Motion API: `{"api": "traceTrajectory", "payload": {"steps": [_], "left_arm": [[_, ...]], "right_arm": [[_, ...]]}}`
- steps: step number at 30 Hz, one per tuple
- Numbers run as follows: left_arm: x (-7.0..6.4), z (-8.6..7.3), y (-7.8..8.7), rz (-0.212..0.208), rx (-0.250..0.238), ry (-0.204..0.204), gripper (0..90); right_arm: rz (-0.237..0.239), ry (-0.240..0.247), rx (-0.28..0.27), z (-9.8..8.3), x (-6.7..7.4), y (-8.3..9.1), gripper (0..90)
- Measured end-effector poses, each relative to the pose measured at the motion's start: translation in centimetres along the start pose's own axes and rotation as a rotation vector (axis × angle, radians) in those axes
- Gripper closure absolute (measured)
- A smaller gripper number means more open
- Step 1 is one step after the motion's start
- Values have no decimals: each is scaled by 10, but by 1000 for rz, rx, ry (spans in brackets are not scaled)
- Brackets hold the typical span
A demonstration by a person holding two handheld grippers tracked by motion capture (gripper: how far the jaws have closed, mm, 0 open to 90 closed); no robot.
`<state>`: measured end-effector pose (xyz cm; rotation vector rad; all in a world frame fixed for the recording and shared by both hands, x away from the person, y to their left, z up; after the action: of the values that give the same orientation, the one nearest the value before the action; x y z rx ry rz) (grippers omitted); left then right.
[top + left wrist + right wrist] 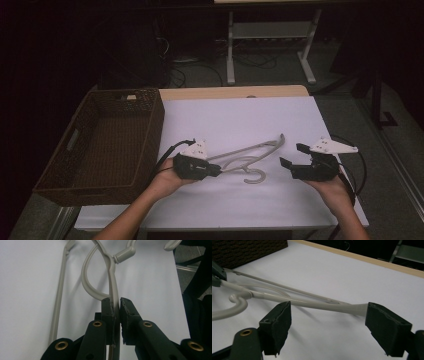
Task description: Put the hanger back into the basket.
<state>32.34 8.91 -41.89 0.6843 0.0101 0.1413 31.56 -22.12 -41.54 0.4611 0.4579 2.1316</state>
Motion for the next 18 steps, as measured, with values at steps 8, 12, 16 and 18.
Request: {"api": "traceTrajectory", "payload": {"steps": [8,12,16,18], "left_arm": [[6,7,14,34,-27,2,831],[8,10,20,48,-43,7,832],[8,17,28,62,-70,2,832],[8,20,31,65,-67,-1,832]], "right_arm": [[-9,-3,-7,1,-1,2,202],[-11,-3,-12,1,-2,2,202],[-14,-9,-16,2,-2,3,201],[-16,-8,-23,2,-3,4,201]]}}
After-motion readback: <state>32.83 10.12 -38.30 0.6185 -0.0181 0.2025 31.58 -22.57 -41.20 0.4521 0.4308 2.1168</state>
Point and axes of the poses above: each handheld gripper's, and its own axes: y roughly backward along the jaws, z roughly out of its top, x roughly to its left, the point moved 5 cm from there along -y, roughly forward along the jaws, and after that the axes turned 7 degrees about -y, right-handed, at the moved point
